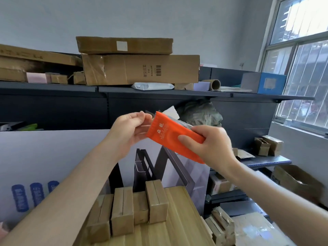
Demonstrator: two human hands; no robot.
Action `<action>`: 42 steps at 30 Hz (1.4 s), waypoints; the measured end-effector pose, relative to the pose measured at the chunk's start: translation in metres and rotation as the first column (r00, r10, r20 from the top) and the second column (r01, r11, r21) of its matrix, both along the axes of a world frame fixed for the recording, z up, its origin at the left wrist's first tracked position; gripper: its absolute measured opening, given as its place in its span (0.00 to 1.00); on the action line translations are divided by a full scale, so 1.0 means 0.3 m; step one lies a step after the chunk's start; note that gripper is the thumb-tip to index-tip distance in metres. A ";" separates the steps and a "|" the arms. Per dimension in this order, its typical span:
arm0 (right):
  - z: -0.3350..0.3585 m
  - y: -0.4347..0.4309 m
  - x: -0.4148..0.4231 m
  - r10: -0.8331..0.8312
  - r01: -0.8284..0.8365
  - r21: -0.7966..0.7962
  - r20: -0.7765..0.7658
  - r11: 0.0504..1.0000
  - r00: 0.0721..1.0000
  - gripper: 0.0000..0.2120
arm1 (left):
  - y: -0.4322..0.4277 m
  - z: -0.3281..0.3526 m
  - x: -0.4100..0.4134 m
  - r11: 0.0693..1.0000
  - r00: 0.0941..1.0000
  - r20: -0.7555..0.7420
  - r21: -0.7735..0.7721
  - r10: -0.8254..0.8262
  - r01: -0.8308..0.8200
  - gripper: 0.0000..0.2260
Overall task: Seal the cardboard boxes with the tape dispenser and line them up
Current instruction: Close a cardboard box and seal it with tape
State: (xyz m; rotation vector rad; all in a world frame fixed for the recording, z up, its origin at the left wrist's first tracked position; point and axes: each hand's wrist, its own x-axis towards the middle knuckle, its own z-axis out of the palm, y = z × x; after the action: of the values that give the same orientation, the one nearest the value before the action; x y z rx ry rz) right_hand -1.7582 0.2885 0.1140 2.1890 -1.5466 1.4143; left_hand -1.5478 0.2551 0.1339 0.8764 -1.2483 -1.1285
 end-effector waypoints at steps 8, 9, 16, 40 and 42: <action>-0.337 0.178 -0.043 -0.154 0.129 0.170 0.149 0.977 0.977 0.14 | 0.064 -0.273 -0.082 0.996 0.987 0.158 0.087 -0.020 0.006 0.05; -0.378 0.179 -0.037 -0.161 0.127 0.214 0.149 0.969 0.976 0.17 | 0.054 -0.328 -0.087 0.993 0.988 0.153 0.115 0.008 -0.026 0.08; -0.657 0.071 0.076 -0.197 0.253 0.509 -0.163 0.823 0.967 0.21 | -0.071 -0.765 -0.057 0.867 0.952 0.258 0.422 0.164 -0.263 0.17; -1.202 0.200 -0.047 -0.183 0.259 0.913 -0.209 0.316 0.961 0.16 | 0.003 -1.449 0.144 0.661 0.842 0.528 0.592 0.113 -0.460 0.06; -1.240 0.184 -0.046 -0.170 0.281 0.913 -0.240 0.294 0.956 0.18 | -0.002 -1.475 0.139 0.663 0.831 0.543 0.580 0.117 -0.473 0.07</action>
State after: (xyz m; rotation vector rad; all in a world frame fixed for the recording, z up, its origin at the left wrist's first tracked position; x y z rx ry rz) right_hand -1.7720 0.3437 -0.2581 2.1748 -3.0054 0.1453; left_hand -1.5062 0.2545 -0.3085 1.9729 -0.9560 -1.1508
